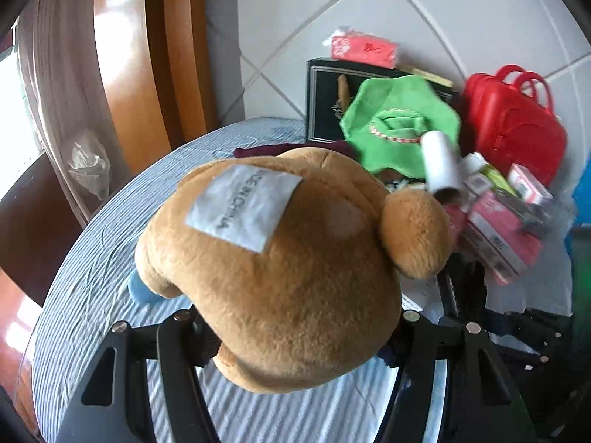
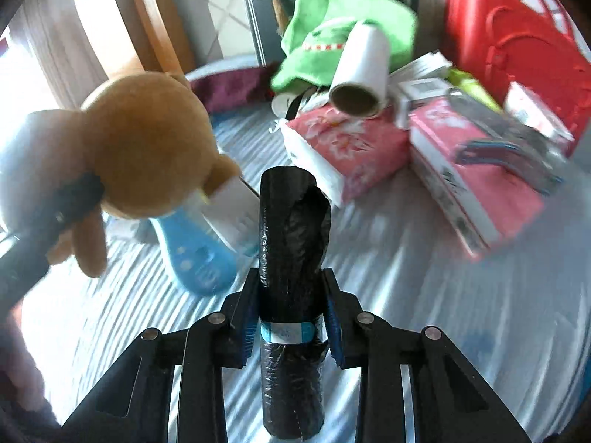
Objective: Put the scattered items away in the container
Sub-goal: 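Grasp the brown teddy bear with the left tool while the right tool grasps the black bag roll, then lift and carry the teddy bear and black roll with both tools over the blue box, then open both tools to drop the teddy bear and black roll into the box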
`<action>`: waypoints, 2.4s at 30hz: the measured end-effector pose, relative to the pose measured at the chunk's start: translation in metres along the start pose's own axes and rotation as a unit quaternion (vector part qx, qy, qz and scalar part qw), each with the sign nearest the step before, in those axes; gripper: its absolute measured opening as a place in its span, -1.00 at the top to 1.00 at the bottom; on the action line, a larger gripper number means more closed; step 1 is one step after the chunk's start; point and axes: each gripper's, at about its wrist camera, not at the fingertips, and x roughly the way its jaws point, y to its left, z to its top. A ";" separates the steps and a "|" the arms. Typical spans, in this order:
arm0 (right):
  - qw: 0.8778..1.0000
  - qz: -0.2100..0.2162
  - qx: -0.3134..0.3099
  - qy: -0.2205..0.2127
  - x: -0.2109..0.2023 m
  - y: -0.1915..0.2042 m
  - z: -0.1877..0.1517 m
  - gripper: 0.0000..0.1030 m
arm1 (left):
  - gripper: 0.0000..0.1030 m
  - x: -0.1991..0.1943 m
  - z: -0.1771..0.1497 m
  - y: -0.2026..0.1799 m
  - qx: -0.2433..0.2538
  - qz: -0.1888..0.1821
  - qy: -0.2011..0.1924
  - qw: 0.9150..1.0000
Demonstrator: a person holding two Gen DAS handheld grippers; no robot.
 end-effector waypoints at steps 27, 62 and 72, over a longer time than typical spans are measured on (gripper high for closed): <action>0.971 -0.088 0.048 -0.218 -0.299 0.040 -0.060 0.43 | -0.22 -0.255 -0.009 -0.055 0.066 -0.137 -0.120 0.981; 0.924 -0.239 0.178 -0.240 -0.549 -0.361 -0.258 0.43 | -0.22 -0.418 -0.120 -0.560 0.230 -0.297 -0.079 0.923; 0.940 -0.226 0.201 -0.159 -0.508 -0.427 -0.285 0.43 | -0.34 -0.410 -0.160 -0.619 0.277 -0.259 0.006 0.925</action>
